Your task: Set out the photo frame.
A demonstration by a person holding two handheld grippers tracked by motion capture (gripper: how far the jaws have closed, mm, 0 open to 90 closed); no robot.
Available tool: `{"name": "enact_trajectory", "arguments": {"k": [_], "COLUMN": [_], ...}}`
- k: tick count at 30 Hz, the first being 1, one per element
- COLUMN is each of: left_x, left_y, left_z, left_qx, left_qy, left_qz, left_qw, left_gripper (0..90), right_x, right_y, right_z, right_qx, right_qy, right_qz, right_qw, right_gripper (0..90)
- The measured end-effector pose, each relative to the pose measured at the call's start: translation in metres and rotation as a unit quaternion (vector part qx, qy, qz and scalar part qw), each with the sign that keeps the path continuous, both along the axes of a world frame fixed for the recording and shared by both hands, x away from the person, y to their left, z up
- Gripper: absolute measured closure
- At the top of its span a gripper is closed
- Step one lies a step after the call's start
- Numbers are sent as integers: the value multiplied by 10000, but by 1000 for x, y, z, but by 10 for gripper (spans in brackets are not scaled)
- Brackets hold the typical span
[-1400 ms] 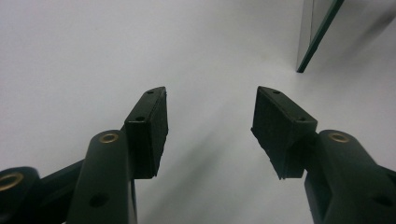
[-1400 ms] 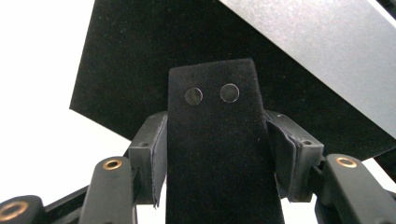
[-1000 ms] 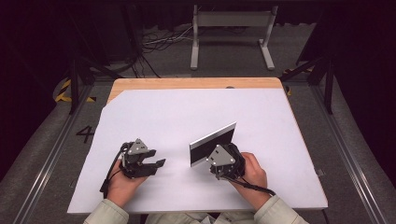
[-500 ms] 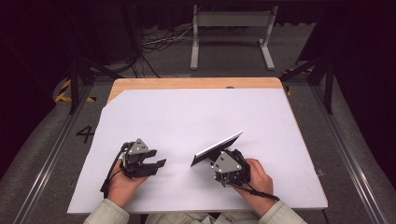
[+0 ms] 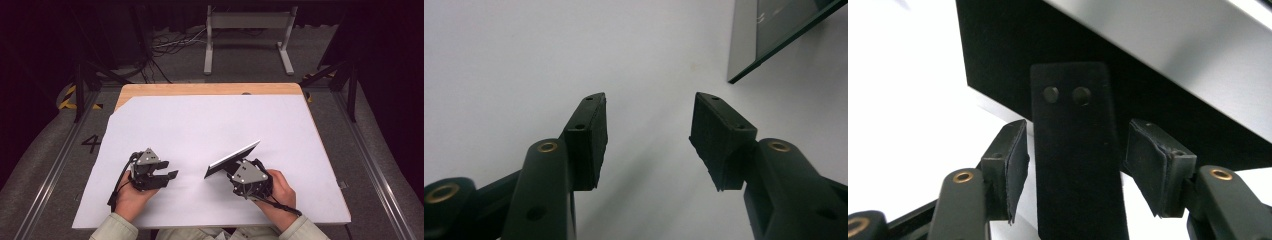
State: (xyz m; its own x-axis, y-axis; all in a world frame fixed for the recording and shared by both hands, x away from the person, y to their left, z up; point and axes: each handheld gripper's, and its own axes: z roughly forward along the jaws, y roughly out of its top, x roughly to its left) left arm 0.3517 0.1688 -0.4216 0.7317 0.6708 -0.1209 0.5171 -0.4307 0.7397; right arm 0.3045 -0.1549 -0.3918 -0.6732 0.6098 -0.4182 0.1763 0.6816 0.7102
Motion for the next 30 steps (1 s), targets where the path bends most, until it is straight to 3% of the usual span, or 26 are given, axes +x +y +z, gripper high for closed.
{"name": "enact_trajectory", "arguments": {"k": [4, 9, 17, 21, 24, 30], "left_x": [1, 2, 4, 5, 5, 2], "left_y": [-2, -5, -9, -10, -10, -10], "left_z": [1, 3, 5, 5, 6, 10], "left_qx": [-36, -76, -134, -217, -268, -343], "left_qy": [2, -93, -132, -177, -194, -368], "left_qz": [-49, -105, -197, -250, -259, -338], "left_qw": [10000, 9999, 9996, 9993, 9991, 9982], "left_gripper": [498, 498, 496, 496, 496, 526], "right_x": [0, 1, 5, 8, 8, 11], "right_y": [-11, -25, -46, -61, -66, -82], "right_z": [6, 10, 16, 20, 21, 24], "right_qx": [316, 444, 762, 1055, 1127, 1371], "right_qy": [34, -55, 27, 215, 262, 469], "right_qz": [23, 122, 67, 11, 6, 84], "right_qw": [9995, 9989, 9971, 9942, 9933, 9894], "right_gripper": [422, 439, 471, 513, 530, 663]}}
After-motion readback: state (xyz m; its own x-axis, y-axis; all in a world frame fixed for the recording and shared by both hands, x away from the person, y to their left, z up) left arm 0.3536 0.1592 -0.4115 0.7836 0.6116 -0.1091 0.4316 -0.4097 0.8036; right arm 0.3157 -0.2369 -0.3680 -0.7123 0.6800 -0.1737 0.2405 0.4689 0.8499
